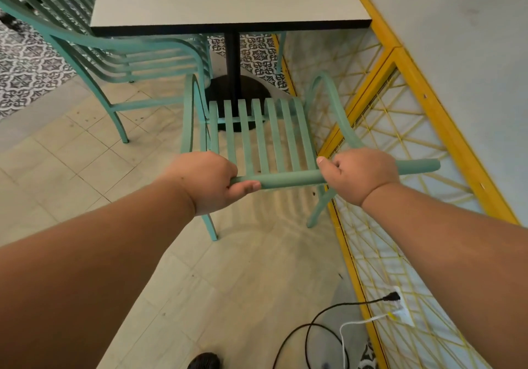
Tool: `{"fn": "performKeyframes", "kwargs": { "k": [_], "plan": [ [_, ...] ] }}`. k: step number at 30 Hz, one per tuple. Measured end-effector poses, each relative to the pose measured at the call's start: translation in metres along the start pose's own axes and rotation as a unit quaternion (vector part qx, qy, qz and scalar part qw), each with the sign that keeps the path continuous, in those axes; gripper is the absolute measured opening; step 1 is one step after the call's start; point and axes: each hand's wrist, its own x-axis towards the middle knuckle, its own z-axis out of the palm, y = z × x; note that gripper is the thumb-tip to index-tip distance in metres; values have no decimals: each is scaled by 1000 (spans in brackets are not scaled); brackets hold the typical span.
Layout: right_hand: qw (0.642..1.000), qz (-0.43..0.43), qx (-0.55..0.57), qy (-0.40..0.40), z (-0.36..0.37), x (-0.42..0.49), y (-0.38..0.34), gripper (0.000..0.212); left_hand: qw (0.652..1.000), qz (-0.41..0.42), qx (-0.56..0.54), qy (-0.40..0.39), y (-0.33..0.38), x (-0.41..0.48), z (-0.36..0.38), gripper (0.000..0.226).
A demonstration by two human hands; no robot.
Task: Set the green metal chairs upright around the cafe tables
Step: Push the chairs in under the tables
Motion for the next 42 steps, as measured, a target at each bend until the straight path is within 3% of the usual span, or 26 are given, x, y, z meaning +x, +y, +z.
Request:
{"fn": "performKeyframes", "kwargs": {
  "k": [17, 23, 26, 28, 31, 42],
  "plan": [
    [1000, -14, 6, 22, 0, 33, 10, 70, 999, -11, -17, 29, -12, 33, -2, 81],
    [987, -65, 132, -65, -10, 40, 30, 83, 996, -83, -23, 13, -5, 19, -1, 86],
    [998, -59, 10, -34, -10, 39, 45, 109, 992, -122, -23, 16, -10, 9, 2, 91],
    [996, -54, -28, -58, -5, 37, 44, 118, 991, -136, 0, -17, -13, 11, 2, 96],
    [997, -44, -19, -63, -7, 41, 42, 108, 988, -145, -24, -41, -14, 21, 0, 91],
    [997, -45, -25, -56, -13, 80, 45, 101, 984, -172, -24, -43, -24, 51, -18, 86]
  ]
}}
